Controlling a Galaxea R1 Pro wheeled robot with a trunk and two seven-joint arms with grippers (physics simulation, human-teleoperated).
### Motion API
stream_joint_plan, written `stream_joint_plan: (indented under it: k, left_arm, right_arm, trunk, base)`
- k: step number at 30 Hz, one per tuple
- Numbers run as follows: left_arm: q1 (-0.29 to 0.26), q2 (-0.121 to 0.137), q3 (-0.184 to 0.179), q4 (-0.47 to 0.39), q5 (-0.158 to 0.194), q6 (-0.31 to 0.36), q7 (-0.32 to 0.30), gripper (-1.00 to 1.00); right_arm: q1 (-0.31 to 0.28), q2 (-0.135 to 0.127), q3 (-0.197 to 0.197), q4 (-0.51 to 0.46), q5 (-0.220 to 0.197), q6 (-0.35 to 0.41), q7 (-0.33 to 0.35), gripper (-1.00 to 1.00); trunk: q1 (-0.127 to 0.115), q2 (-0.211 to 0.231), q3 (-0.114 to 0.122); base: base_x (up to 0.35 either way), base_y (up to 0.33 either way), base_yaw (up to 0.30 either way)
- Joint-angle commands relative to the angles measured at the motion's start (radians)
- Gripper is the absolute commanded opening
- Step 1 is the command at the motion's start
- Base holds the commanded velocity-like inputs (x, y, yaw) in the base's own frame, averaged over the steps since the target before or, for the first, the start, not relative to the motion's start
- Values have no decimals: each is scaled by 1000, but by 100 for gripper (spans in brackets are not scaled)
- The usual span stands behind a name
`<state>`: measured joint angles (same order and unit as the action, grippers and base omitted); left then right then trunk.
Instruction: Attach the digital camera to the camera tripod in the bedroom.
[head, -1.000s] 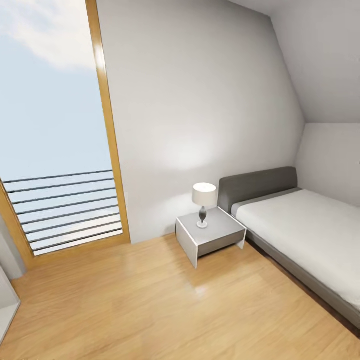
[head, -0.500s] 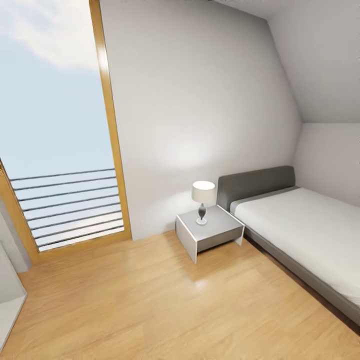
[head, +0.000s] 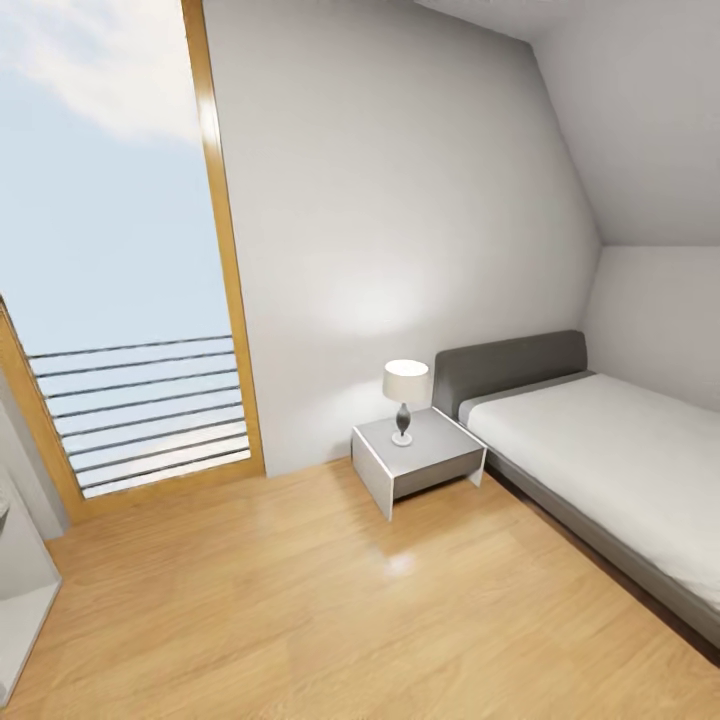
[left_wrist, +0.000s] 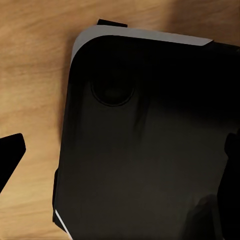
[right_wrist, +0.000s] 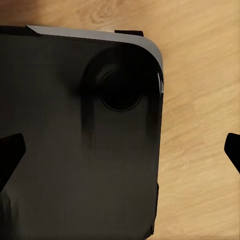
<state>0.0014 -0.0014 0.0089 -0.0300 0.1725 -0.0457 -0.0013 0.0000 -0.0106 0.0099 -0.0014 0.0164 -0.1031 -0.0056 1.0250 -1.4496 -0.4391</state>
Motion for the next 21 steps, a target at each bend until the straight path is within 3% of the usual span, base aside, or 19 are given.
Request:
stream_joint_plan:
  k: [1, 21]
  left_arm:
    - [0, 0, 0, -1, 7, -2, 0, 100]
    - [0, 0, 1, -1, 7, -2, 0, 100]
  right_arm:
    - [0, 0, 1, 0, 1, -3, -1, 100]
    - [0, 0, 1, 0, 1, -3, -1, 100]
  trunk:
    - [0, 0, -1]
    - [0, 0, -1]
  base:
    - [-10, 0, 0]
    - [-3, 13, 0]
